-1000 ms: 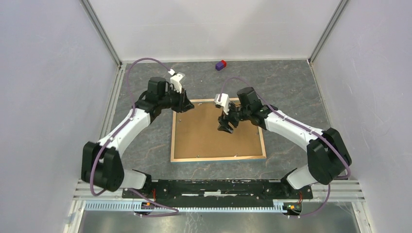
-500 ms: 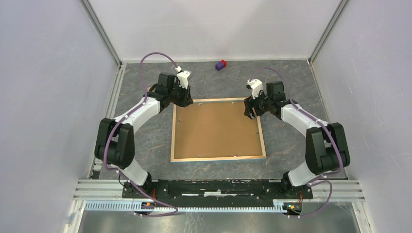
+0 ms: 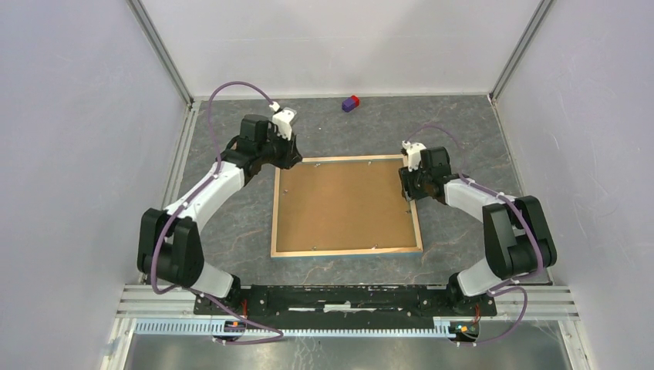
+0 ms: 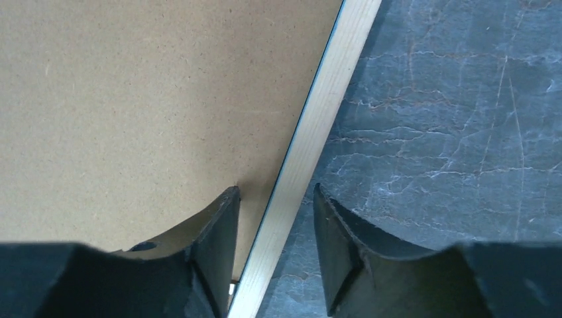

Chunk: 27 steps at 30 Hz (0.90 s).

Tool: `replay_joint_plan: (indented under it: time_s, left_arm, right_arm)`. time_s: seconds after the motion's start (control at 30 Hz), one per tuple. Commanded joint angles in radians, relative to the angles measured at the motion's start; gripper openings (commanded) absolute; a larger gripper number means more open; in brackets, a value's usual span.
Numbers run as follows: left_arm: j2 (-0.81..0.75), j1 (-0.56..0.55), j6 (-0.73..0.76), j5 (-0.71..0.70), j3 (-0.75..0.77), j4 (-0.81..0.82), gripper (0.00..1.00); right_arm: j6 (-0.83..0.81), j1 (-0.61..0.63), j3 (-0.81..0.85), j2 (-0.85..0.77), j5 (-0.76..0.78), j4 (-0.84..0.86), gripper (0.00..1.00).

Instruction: Take the photo out of the frame

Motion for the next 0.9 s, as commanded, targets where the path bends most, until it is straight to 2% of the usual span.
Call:
replay_joint_plan:
  time_s: [0.0,0.13,0.2,0.3,0.53,0.67,0.77,0.87]
  left_arm:
    - [-0.085,0.016,0.011,0.013,-0.02,-0.01,0.02]
    - [-0.11,0.039,-0.003,0.033,-0.022,-0.034,0.02]
    - [-0.113,0.054,-0.018,0.065,-0.021,-0.05,0.02]
    - [-0.116,0.068,-0.03,0.107,-0.026,-0.067,0.02]
    - [-0.136,0.074,-0.035,0.151,-0.051,-0.104,0.02]
    - [-0.149,0.076,-0.035,0.189,-0.076,-0.121,0.02]
    - [-0.16,0.076,-0.03,0.196,-0.09,-0.139,0.02]
    - [-0.181,0.077,-0.032,0.194,-0.11,-0.147,0.02]
  right_arm:
    - [-0.013,-0.002,0.002,0.022,0.059,0.02,0.42]
    - [-0.105,-0.062,0.089,0.106,0.009,-0.034,0.23]
    - [-0.189,-0.105,0.182,0.192,-0.042,-0.09,0.11]
    - [-0.328,-0.132,0.332,0.306,-0.097,-0.168,0.0]
    - [-0.574,-0.128,0.636,0.492,-0.311,-0.287,0.0]
    - [-0.721,-0.081,0.842,0.598,-0.413,-0.419,0.0]
    - [-0.76,-0.026,0.913,0.634,-0.415,-0.428,0.0]
    - [-0.711,0.015,0.948,0.638,-0.408,-0.353,0.02]
